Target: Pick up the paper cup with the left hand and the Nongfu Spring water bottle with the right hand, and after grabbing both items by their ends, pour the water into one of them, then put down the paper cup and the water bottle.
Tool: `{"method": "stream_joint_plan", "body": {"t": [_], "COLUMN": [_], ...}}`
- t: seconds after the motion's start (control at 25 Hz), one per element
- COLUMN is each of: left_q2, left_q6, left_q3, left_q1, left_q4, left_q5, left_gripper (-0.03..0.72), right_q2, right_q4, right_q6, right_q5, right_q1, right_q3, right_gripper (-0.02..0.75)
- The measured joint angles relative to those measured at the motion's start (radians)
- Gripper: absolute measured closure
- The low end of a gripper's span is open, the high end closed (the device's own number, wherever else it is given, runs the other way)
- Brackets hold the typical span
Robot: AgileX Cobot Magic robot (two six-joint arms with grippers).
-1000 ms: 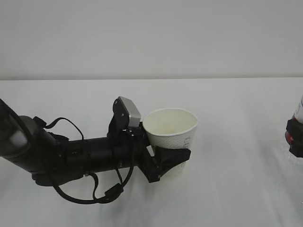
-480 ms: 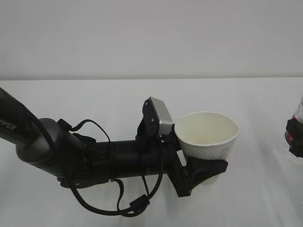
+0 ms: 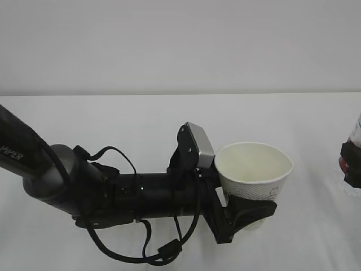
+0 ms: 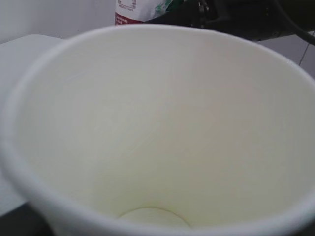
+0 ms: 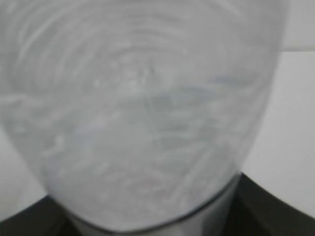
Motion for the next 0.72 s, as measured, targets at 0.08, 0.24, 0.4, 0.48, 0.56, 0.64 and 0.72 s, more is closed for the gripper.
{"method": "stream_joint_plan", "body": {"t": [0.08,0.24,0.4,0.48,0.56,0.64,0.72], "left_q2": [0.000,0.000,0.000,0.000,0.000,0.000,0.000], "left_q6": [-0.020,-0.038,-0.039,-0.042,-0.042,-0.042,-0.042], "left_q3": [0.000,0.000,0.000,0.000,0.000,0.000,0.000], "left_q1": [0.000,0.000,0.000,0.000,0.000,0.000,0.000], "left_q4": [0.000,0.000,0.002,0.004,0.004,0.004,0.004], "left_q5": [0.000,0.002,0.002,0.002,0.002,0.002,0.002], "left_gripper": [0.130,0.130,0.130,0.130,0.130,0.130,0.130], "right_q2": [0.000,0.000,-0.030,-0.067,-0.116,-0.166,-0.213], "right_q4": [-0.004,-0.030,-0.044,-0.048,-0.049,-0.051,-0.051], "right_q6": [0.012,0.031,0.075,0.083,0.084,0.084,0.084], "right_q5": [0.000,0.000,0.028,0.069,0.111,0.156,0.202], "right_q1": [0.000,0.000,0.000,0.000,0.000,0.000,0.000], "right_q3": [0.000,0.000,0.000,0.002,0.002,0.002,0.002], "right_gripper": [0.288,0.288,0.288,0.288,0.288,0.288,0.288]}}
